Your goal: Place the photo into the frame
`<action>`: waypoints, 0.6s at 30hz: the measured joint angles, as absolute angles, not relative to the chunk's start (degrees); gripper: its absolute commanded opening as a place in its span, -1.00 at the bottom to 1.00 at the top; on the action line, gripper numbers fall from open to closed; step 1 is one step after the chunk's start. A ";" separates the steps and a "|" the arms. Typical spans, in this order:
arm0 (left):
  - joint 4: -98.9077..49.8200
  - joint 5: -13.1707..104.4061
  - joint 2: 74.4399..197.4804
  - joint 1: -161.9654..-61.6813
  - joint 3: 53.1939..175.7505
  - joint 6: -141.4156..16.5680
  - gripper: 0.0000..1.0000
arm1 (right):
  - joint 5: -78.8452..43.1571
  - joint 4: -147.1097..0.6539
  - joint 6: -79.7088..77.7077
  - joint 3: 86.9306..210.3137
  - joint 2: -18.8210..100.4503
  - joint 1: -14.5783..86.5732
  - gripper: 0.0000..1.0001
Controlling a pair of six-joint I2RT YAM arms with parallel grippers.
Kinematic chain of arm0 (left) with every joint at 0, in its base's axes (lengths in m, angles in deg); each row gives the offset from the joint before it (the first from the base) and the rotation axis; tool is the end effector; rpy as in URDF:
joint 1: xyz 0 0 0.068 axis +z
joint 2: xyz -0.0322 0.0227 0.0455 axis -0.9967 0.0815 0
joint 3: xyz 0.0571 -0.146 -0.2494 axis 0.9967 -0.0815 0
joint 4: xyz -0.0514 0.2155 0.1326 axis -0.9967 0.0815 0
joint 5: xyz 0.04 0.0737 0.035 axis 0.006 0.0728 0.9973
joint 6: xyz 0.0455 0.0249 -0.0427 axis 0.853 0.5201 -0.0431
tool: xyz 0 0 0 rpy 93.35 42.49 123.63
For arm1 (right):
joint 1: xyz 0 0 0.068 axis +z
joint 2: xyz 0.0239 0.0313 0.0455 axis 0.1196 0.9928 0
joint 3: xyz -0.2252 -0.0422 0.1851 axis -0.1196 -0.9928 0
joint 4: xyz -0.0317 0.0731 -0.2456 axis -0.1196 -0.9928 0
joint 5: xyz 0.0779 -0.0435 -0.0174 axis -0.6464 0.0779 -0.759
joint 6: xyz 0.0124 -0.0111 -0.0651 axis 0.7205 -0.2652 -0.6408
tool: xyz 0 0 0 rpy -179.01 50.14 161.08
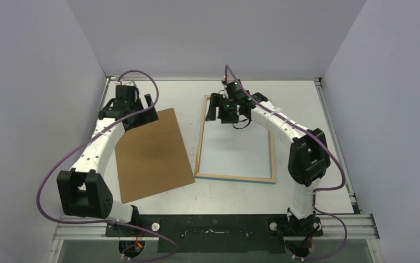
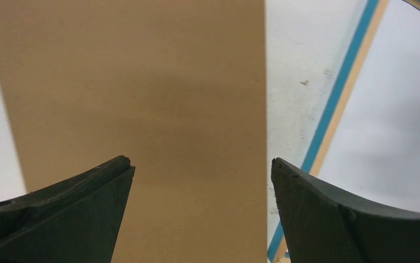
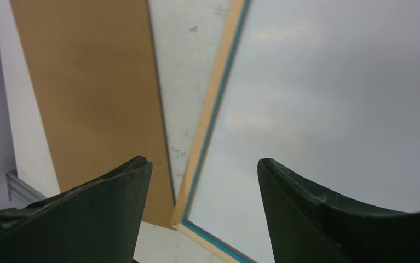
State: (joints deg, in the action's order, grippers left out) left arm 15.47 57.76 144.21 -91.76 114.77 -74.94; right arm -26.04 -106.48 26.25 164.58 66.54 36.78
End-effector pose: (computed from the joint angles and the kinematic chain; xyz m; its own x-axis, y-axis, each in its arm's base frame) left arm 0.3188 -0.0323 0.3138 -0.7133 -0.3294 -0.6187 -0.2447 0.9442 -0.2206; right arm 0.3688 0.2290 0.2874 -0.8980 0.1051 -0.4273 -0.1590 0.8279 0.5378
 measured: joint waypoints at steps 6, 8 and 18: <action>18.40 57.28 135.12 -83.67 105.02 -77.56 0.89 | -27.20 -101.74 32.15 168.16 71.91 45.44 0.32; 19.58 56.93 133.09 -80.11 101.92 -78.35 0.89 | -27.04 -100.80 34.66 168.80 73.71 47.71 0.30; 22.29 55.31 129.22 -71.15 90.66 -78.92 0.87 | -18.56 -106.67 40.63 179.70 86.45 57.31 0.34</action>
